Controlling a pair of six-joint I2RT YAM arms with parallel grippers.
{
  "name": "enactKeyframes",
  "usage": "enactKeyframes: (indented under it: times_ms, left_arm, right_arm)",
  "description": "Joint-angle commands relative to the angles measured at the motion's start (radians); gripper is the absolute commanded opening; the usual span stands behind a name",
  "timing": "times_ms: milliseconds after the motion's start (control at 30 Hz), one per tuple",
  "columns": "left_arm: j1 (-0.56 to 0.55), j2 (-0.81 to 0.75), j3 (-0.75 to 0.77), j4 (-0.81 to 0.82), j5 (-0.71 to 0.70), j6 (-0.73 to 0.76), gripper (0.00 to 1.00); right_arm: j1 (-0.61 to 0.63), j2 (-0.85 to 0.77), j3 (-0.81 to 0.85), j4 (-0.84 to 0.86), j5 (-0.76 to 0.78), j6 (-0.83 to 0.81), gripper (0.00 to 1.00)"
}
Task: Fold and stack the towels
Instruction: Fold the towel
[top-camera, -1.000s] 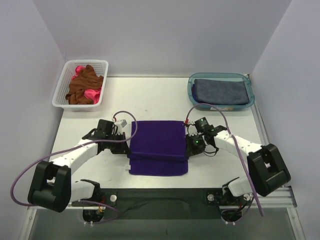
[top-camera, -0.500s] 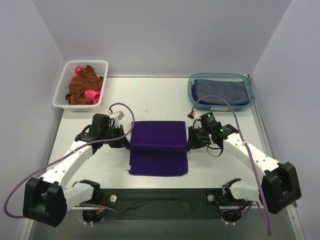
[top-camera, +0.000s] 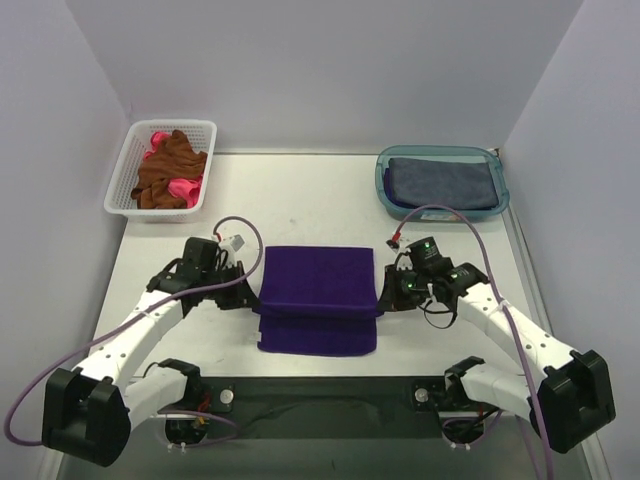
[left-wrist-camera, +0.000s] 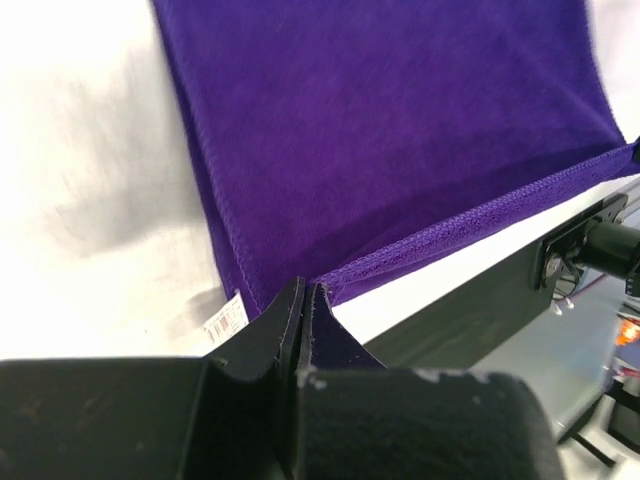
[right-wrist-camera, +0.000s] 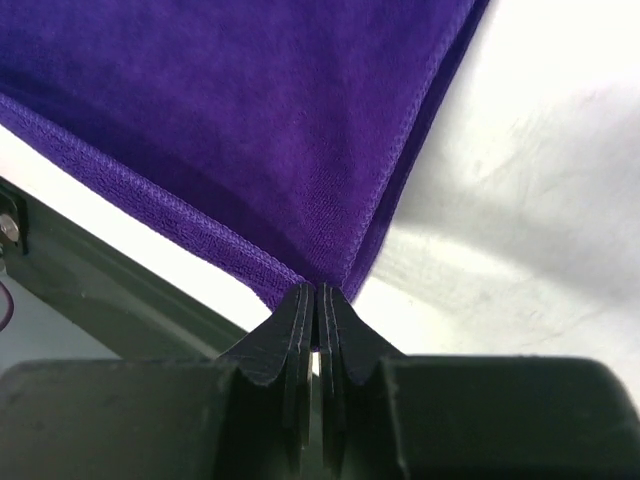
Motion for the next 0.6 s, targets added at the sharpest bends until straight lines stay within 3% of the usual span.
enactKeyframes:
  times_ms: [0, 567]
  left_arm:
    - [0.01, 0.043, -0.041, -0.049, -0.105, -0.029, 0.0]
    - [-0.063, 0.215, -0.067, 0.015, -0.129, -0.015, 0.0]
  right_arm:
    - [-0.006, 0.029, -0.046, -0.093, 0.082, 0.037, 0.0]
    - [-0.003, 0.25, -0.095, 0.019, 0.084, 0.06, 0.0]
